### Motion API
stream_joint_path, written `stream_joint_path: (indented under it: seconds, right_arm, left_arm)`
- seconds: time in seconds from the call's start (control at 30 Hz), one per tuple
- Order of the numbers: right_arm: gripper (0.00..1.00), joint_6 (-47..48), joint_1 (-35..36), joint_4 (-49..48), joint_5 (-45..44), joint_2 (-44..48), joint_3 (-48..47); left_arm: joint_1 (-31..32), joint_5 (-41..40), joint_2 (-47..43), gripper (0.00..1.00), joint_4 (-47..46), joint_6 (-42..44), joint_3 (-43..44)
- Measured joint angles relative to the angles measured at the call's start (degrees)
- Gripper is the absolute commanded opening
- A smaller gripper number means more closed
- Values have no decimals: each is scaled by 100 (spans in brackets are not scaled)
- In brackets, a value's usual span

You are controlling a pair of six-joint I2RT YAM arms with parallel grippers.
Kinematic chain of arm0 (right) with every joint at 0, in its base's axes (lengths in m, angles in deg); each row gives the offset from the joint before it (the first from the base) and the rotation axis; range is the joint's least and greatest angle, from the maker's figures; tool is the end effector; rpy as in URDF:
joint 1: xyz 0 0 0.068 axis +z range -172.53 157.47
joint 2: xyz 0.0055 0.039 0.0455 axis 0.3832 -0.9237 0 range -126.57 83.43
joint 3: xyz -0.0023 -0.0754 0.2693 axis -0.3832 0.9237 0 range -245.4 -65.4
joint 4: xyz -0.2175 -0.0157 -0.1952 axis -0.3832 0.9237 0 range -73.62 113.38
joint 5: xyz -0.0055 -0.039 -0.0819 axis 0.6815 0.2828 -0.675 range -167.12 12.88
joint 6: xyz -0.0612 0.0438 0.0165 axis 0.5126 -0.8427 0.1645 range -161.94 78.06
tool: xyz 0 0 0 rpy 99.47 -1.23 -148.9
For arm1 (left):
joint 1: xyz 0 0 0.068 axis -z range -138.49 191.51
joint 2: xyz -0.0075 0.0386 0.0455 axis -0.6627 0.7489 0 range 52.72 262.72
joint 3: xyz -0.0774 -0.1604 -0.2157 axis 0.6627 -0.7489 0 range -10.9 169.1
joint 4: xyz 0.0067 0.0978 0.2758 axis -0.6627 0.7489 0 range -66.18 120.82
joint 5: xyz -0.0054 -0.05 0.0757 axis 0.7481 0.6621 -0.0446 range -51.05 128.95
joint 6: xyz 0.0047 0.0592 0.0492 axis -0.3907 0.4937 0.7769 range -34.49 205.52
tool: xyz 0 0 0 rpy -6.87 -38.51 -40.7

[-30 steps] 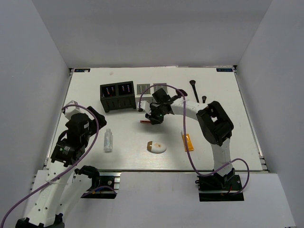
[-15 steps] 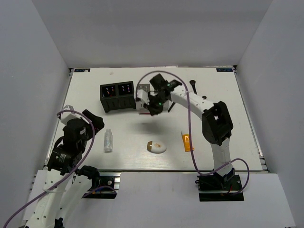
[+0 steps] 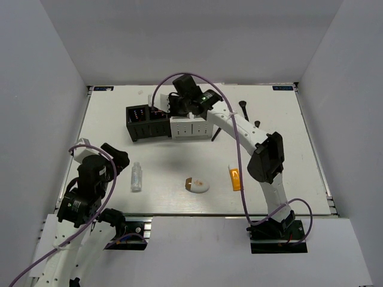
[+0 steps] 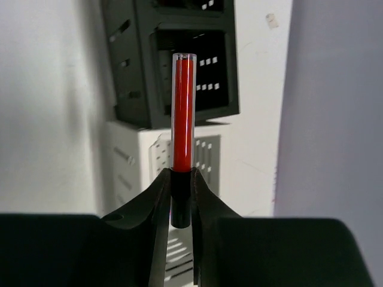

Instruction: Organize the makeup

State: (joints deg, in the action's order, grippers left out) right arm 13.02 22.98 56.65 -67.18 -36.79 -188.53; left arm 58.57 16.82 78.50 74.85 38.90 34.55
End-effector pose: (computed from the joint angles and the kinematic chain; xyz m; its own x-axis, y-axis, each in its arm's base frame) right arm 0.3712 0.3941 0.3377 0.4098 -0.7336 -0.5422 -0.8068 -0.0143 -0.5906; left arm 0.1340 -0.0153 0.3114 -0.3157 -0.6072 -0.7291 -0.3861 0.7841 -0.4859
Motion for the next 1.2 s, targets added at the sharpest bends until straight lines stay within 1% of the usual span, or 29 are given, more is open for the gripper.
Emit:
stream_joint_path:
  seconds: [0.13, 0.3, 0.63, 0.83, 1.2]
  right_arm:
    - [0, 144, 181, -778, -424, -332, -2]
    - [0, 553, 448, -1633, -894, -667, 0]
    - [0, 1528, 859, -2863, -1342, -822, 297]
    - [0, 2107, 925, -3265, -1473, -990, 562]
    - [0, 2896, 927, -3576, -1563, -1204, 953]
  left_arm:
    - [0, -9, -39, 97, 42, -20, 0]
    - [0, -81, -179, 97, 146, -90, -7]
    - [0, -166, -514, 97, 306, -212, -52]
    - [0, -168, -533, 97, 332, -232, -76]
    - [0, -229, -662, 97, 341, -243, -85]
